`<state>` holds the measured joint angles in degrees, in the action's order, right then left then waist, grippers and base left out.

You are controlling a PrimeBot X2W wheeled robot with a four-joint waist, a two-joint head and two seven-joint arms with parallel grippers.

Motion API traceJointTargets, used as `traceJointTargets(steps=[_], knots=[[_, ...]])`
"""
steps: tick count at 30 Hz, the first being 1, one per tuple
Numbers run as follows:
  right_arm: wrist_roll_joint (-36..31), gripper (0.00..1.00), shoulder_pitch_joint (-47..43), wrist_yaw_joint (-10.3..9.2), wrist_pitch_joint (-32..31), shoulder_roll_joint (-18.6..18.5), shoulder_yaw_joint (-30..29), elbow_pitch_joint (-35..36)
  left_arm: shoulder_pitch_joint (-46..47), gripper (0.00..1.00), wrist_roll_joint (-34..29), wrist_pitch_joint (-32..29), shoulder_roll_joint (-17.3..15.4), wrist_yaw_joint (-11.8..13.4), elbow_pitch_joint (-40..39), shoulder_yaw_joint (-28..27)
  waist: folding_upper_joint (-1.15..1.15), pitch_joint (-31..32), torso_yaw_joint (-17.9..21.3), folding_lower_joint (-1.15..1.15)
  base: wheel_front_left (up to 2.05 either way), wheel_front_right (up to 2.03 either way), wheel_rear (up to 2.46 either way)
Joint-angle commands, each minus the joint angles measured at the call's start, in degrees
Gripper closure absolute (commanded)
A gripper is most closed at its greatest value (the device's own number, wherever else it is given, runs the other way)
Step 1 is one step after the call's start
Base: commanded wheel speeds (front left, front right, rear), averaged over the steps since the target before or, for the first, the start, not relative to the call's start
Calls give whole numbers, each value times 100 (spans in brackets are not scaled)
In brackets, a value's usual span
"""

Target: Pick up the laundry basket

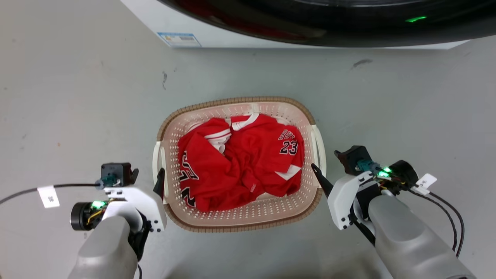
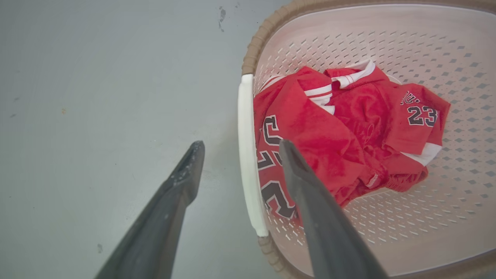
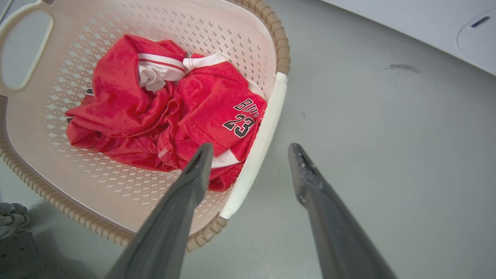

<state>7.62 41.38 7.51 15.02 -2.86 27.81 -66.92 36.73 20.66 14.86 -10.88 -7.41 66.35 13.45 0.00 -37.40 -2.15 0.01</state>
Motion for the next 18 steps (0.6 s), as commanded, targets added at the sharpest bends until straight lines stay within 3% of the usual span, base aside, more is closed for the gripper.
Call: traceJointTargets(steps=[1, 15, 16, 17, 18], knots=[[46, 0, 145, -4, -1, -3, 45, -76, 114, 0, 82, 22, -26, -6, 68, 78, 0, -129, -30, -1, 0, 0, 0], [312, 0, 488, -4, -243, -4, 300, -472, 481, 0, 676, -36, 40, -7, 332, 856, 0, -515, -130, -1, 0, 0, 0], [335, 0, 487, -4, -280, -4, 327, -485, 499, 43, 713, -32, 33, -7, 344, 902, 0, -528, -135, -1, 0, 0, 0], [342, 1, 503, -4, -321, -4, 352, -493, 511, 98, 746, -27, 24, -7, 360, 937, 0, -538, -135, -1, 0, 0, 0], [348, 87, 522, -4, -337, -4, 373, -499, 513, 100, 769, -26, 24, -7, 383, 984, 0, -545, -132, -1, 0, 0, 0]])
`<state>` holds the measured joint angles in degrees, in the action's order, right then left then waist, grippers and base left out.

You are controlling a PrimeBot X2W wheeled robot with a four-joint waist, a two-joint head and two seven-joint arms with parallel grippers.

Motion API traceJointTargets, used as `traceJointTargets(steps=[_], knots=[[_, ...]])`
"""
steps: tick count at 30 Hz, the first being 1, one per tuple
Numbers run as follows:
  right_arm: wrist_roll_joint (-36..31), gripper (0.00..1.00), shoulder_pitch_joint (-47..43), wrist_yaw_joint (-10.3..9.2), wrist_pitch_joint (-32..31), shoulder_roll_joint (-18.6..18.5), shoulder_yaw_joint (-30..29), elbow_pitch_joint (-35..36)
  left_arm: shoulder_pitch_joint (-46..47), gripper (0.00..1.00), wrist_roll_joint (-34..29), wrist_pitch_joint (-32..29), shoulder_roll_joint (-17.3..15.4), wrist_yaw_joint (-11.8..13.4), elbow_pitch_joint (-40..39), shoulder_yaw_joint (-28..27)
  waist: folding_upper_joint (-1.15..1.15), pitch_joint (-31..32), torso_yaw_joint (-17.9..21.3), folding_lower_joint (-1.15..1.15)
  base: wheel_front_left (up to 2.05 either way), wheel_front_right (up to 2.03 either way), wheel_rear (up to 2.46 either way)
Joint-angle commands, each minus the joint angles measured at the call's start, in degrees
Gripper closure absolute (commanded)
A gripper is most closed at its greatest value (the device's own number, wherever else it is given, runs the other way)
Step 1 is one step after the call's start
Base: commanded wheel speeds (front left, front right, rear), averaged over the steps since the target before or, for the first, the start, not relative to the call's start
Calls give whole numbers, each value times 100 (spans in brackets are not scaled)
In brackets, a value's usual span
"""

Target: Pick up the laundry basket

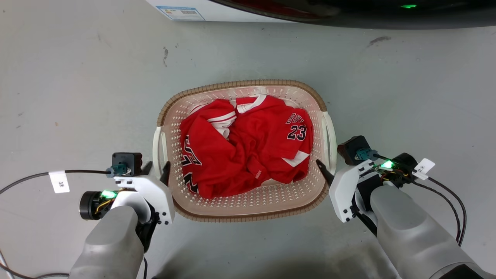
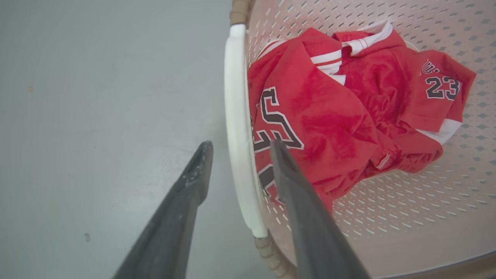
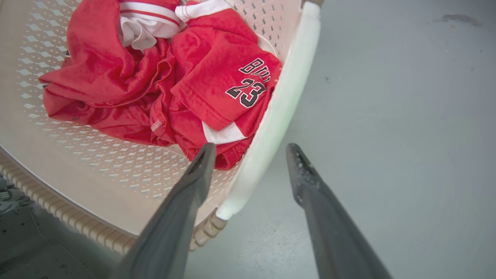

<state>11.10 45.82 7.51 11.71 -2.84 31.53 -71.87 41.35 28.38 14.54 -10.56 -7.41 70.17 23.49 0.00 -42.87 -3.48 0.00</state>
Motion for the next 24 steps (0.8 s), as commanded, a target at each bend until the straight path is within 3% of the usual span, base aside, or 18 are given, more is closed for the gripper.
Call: traceJointTargets(steps=[1, 10, 24], knots=[[9, 100, 101, -4, -6, -7, 15, -10, 57, 100, 17, 8, -6, -7, 17, 28, 0, -4, 3, 0, 0, 0, 0], [147, 100, 41, -4, -63, -8, 194, -49, 63, 100, 249, 8, 65, -8, 119, 364, 0, 120, -18, 0, 0, 0, 0], [745, 100, -568, -3, -669, -6, 870, 105, -416, 100, 839, -604, 47, -8, 163, 809, 0, 1278, 82, 0, 0, 0, 0]])
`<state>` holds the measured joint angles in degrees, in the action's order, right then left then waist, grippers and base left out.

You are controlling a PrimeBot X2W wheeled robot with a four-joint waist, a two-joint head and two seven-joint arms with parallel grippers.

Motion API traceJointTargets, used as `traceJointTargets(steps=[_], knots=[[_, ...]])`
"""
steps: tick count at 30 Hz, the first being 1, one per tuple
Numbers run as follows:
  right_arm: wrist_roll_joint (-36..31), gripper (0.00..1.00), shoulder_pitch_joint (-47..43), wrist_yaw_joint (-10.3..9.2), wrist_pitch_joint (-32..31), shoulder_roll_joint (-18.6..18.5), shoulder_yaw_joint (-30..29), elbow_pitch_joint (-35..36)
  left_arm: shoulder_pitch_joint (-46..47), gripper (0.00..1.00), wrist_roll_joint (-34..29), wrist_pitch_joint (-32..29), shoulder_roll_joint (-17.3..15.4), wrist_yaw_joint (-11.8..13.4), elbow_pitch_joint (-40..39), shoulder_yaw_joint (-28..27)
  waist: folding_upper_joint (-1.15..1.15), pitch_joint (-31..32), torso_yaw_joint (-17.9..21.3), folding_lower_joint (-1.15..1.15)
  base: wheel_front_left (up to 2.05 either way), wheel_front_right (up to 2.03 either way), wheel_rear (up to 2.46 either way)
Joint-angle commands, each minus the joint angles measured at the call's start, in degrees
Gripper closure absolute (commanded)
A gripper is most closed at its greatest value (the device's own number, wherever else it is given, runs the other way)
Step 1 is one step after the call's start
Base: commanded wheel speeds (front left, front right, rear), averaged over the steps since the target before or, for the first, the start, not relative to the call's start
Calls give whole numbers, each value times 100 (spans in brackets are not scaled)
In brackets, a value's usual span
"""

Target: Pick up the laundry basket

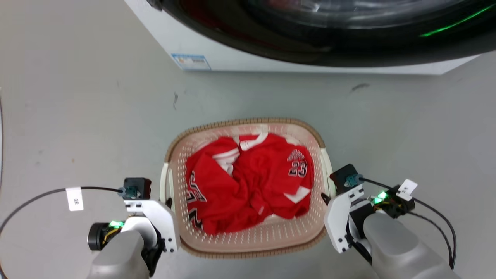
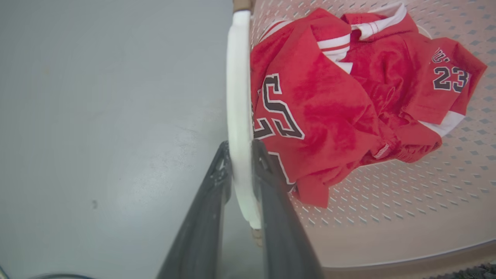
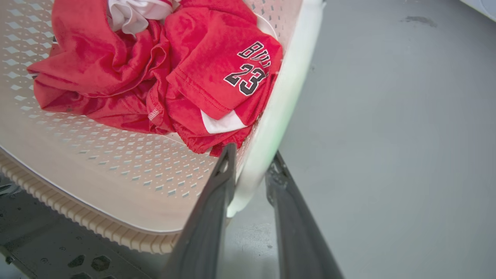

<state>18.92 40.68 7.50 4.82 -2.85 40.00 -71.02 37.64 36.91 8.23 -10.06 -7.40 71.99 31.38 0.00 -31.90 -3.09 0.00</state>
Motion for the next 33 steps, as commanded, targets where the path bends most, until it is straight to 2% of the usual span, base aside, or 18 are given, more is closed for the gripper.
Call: traceJointTargets(steps=[1, 17, 33], knots=[[28, 100, -88, -2, -47, -5, 87, 30, -83, 100, 44, -64, 2, -10, -56, 65, 0, 276, 54, 0, 0, 0, 0], [1158, 100, -531, -1, -947, 5, 1006, 199, -460, 100, 662, -1251, -282, -10, -375, 904, 0, 1694, 232, 0, 0, 0, 0], [2144, 100, -803, 5, -1587, -188, 1826, 290, -709, 100, 1184, -2084, -268, -16, -521, 1658, 0, 2707, 348, 0, 0, 0, 0]])
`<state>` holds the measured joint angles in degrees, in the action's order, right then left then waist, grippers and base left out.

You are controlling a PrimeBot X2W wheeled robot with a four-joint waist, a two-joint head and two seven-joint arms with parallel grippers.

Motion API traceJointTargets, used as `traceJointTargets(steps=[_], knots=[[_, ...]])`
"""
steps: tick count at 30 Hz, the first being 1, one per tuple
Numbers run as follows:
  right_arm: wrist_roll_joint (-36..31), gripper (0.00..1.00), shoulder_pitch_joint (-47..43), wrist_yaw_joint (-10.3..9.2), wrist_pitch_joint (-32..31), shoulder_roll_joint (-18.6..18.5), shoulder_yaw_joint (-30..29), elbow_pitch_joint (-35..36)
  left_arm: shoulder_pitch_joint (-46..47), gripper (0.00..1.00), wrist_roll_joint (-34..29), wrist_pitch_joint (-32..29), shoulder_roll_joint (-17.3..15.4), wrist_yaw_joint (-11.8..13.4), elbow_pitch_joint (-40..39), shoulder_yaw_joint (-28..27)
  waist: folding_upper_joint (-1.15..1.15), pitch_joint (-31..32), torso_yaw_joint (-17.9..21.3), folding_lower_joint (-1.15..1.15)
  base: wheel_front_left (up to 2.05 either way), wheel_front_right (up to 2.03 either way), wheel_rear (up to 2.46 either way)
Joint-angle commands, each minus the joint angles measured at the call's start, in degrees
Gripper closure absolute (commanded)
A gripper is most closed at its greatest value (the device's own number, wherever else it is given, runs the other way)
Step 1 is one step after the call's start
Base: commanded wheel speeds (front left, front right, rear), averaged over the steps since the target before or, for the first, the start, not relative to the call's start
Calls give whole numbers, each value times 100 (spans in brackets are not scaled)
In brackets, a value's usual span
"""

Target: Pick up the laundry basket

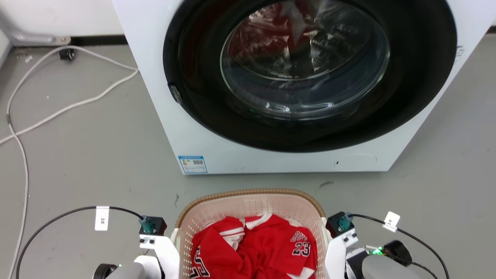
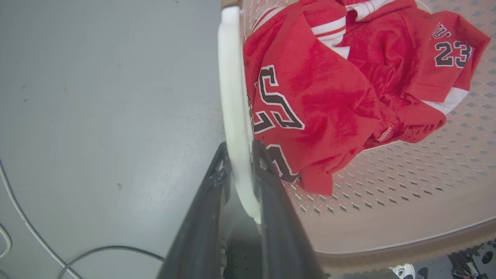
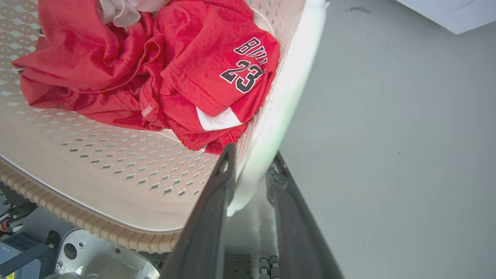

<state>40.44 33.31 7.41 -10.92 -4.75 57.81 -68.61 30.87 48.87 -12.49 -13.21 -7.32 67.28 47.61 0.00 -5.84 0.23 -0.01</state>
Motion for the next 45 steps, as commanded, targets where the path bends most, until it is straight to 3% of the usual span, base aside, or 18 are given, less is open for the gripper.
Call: traceJointTargets(steps=[1, 19, 45], knots=[[54, 100, -88, 14, -44, -11, 89, 57, -56, 100, 20, -34, 50, -23, -48, 69, 0, 148, 22, 1, 0, 0, 0], [897, 100, -218, 15, -452, -268, 830, 217, -174, 100, 563, -544, 8, -24, -172, 606, 0, 666, 93, 1, 0, 0, 0], [1539, 100, -227, 14, -505, -315, 1421, 116, -183, 100, 1103, -563, -21, -24, -108, 1188, 0, 832, 67, 1, 0, 0, 0]])
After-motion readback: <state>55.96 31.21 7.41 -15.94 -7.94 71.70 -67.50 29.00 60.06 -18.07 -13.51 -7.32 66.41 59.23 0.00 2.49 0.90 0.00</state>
